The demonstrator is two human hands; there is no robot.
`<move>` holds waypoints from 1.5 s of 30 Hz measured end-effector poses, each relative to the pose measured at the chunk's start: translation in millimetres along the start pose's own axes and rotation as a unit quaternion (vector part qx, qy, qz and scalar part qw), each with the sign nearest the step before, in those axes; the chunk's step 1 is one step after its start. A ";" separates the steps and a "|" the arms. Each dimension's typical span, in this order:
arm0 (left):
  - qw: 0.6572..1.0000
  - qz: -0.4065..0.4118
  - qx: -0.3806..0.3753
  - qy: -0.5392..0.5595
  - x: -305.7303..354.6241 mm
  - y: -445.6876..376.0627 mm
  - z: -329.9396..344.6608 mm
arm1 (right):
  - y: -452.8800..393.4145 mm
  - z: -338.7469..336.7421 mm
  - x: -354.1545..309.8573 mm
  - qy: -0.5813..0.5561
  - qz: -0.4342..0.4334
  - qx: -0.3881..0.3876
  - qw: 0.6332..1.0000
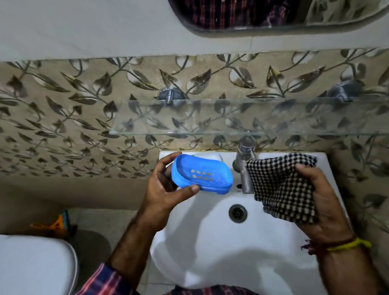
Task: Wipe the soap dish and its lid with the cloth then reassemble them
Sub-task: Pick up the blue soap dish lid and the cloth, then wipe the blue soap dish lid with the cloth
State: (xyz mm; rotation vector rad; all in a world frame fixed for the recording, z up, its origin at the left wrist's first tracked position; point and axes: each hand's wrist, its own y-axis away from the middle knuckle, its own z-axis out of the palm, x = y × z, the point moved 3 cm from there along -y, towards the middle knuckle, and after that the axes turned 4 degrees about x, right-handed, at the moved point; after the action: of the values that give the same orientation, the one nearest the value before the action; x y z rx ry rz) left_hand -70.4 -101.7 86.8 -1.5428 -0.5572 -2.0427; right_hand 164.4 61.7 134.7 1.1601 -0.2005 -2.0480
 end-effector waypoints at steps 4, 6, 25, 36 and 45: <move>0.988 -0.075 0.044 0.125 6.4 2.8 16.6 | -1.5 4.1 4.2 -0.078 0.036 0.014 0.996; 0.977 -0.111 0.043 0.178 5.8 3.8 25.4 | -0.5 7.0 7.9 -0.081 0.053 -0.012 0.995; 0.918 -0.257 -0.051 0.298 -14.3 7.6 81.7 | 2.6 40.5 -14.3 0.463 -0.298 -0.060 0.833; 0.959 -0.216 -0.074 0.168 -2.7 5.7 102.1 | 17.1 38.2 -16.6 0.487 -0.282 -0.013 0.827; 0.976 -0.165 -0.099 0.101 3.5 7.2 102.7 | 30.6 60.3 -14.2 0.560 -0.200 0.013 0.804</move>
State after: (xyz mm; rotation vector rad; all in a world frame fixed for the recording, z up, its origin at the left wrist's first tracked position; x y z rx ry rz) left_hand 10.5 -45.9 117.8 -1.3990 -0.5763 -2.5416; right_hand 137.6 36.8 193.3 2.3551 0.6500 -1.3112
